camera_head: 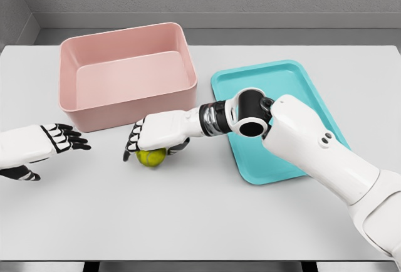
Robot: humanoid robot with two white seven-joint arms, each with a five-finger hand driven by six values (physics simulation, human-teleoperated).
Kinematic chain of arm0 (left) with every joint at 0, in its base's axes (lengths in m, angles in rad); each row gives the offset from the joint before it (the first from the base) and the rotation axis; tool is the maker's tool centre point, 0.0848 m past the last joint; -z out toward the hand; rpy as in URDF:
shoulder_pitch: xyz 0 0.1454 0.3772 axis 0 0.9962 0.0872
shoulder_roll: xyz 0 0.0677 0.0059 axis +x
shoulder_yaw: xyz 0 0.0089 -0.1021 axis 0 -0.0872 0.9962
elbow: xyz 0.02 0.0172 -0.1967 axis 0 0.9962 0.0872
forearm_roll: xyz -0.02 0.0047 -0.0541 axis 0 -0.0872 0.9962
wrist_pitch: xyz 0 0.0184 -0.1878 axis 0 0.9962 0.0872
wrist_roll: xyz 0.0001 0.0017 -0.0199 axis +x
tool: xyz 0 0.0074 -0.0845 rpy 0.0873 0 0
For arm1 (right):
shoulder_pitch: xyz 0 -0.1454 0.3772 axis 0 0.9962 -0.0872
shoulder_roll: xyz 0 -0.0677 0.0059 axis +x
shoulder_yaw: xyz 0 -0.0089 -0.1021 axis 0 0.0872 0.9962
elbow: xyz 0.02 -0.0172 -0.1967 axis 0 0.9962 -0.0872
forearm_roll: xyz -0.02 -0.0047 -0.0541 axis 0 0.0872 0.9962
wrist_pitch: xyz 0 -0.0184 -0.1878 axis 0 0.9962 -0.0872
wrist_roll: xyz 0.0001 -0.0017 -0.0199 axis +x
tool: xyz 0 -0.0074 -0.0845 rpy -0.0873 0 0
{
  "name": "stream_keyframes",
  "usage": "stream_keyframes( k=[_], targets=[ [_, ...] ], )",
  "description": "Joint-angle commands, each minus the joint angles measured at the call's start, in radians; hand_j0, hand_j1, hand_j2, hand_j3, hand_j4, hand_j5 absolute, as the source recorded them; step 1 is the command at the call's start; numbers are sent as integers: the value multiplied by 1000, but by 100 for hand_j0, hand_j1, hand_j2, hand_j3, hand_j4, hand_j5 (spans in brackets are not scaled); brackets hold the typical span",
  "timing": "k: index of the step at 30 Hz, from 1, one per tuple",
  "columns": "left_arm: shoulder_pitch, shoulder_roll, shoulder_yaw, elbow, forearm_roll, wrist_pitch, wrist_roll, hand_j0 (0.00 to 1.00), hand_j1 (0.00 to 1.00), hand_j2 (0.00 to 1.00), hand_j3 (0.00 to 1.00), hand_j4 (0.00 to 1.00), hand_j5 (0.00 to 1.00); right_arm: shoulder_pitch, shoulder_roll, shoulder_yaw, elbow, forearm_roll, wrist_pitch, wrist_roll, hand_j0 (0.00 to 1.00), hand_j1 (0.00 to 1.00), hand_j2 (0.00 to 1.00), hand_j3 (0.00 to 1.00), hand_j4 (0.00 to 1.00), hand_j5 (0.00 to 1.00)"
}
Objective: Put the tennis from the blue tray into the pink basket with both arms
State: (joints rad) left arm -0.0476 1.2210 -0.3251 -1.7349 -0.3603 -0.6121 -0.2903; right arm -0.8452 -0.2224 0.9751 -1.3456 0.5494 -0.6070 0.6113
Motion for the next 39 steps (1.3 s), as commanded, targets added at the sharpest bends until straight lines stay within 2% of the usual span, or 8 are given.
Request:
stream_keyframes(
  k=[1,8,13,16,20,26,30,39],
  targets=[
    [0,2,0,0,6,1,0,100,100,100,100,100,100,0,-8,-3,-6,-5,3,0,97,97,97,97,97,97],
    [-2,2,-2,0,6,1,0,100,100,100,100,100,100,6,-123,-16,-138,-8,3,0,99,99,99,99,99,99],
    [-2,0,-3,0,6,1,0,100,100,100,100,100,100,54,-288,-125,-360,-19,-3,0,99,99,99,99,99,99],
    [-2,-3,-3,0,6,1,0,100,100,100,100,100,100,89,-327,-217,-392,-23,-4,0,99,99,99,99,99,99],
    [-9,-26,-3,0,0,1,0,100,100,100,100,100,100,210,-416,-460,-394,-32,-4,0,99,99,99,99,99,99],
    [-34,-143,-5,-25,-112,1,-1,100,100,100,100,100,100,433,-580,-837,-385,-296,-4,0,99,99,99,99,99,99],
    [-81,-199,-38,-35,-137,1,-4,100,100,100,100,100,100,597,-540,-1017,-383,-307,-4,0,100,100,100,100,100,100],
    [-159,-248,-100,-64,-143,1,-7,100,100,100,100,100,100,752,-400,-1115,-386,-312,-4,0,100,100,100,100,100,100]
  ],
)
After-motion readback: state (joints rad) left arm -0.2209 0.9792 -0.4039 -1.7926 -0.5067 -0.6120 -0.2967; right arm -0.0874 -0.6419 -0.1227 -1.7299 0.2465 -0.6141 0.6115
